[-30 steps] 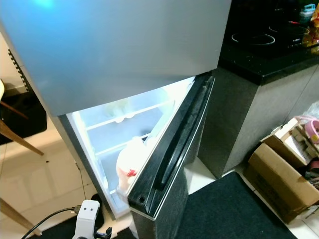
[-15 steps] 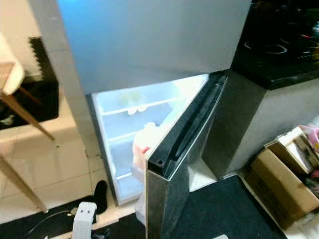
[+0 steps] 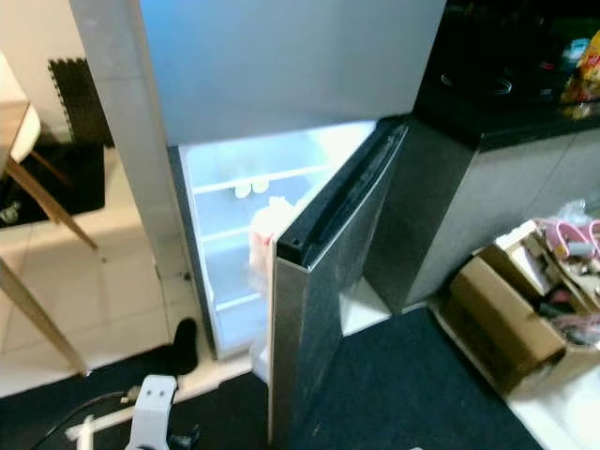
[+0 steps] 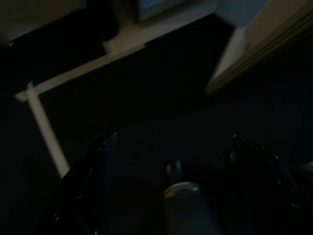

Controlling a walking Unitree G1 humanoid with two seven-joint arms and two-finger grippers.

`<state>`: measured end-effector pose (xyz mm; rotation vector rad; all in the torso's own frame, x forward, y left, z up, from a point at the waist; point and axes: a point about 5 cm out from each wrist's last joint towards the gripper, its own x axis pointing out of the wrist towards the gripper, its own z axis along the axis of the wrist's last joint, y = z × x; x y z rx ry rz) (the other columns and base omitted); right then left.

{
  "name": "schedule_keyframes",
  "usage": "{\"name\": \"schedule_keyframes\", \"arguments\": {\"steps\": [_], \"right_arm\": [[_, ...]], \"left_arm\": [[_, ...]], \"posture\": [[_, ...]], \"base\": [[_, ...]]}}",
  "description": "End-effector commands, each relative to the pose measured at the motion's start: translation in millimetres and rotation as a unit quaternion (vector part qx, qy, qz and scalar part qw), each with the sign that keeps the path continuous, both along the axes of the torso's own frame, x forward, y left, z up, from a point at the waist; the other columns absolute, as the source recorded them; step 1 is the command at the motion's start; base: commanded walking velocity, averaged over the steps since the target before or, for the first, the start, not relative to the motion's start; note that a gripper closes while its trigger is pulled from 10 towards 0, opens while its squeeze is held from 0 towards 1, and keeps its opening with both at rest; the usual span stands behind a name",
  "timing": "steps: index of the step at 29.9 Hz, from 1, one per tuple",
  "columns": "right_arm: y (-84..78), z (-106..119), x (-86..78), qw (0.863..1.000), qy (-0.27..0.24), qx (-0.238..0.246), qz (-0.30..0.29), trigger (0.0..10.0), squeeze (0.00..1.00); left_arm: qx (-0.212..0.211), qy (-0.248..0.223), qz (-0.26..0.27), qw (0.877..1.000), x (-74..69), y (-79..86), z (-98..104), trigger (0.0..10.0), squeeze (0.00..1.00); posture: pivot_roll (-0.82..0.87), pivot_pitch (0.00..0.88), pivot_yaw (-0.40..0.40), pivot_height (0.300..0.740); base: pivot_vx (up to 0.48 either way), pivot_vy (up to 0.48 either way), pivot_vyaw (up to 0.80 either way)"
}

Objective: Restocking fridge

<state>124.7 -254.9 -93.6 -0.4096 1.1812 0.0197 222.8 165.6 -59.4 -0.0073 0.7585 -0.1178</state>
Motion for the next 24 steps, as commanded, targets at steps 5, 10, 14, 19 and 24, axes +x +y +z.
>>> {"name": "schedule_keyframes", "arguments": {"steps": [5,10,14,19,24], "right_arm": [[0.3,3,7.6,1.000,-0.018,0.000,-0.004,10.0,0.00],[-0.2,5,12.1,0.999,-0.030,0.005,-0.013,10.0,0.00],[0.8,5,14.2,0.999,-0.035,0.007,-0.013,10.0,0.00],[2.8,5,13.7,0.999,-0.038,0.009,-0.015,10.0,0.00],[3.3,4,11.7,0.999,-0.040,0.010,-0.019,10.0,0.00]], "left_arm": [[0.004,0.005,0.001,1.000,2.0,3.4,1,10.0,0.00],[-0.017,-0.010,0.015,1.000,9.9,3.1,6,10.0,0.00],[-0.010,-0.041,0.018,0.999,19.3,4.6,14,10.0,0.00],[-0.018,-0.083,0.030,0.996,32.3,4.2,26,10.0,0.00],[-0.024,-0.139,0.033,0.989,48.6,2.9,42,10.0,0.00]], "posture": [[-0.09,0.074,0.016,0.726],[-0.10,0.064,0.034,0.726],[-0.10,0.059,0.046,0.726],[-0.11,0.056,0.053,0.726],[-0.12,0.061,0.059,0.726]], "base": [[0.000,-0.055,0.00],[0.000,-0.439,0.00],[0.000,-0.240,0.00],[0.000,0.000,0.00],[0.000,0.000,0.00]]}}
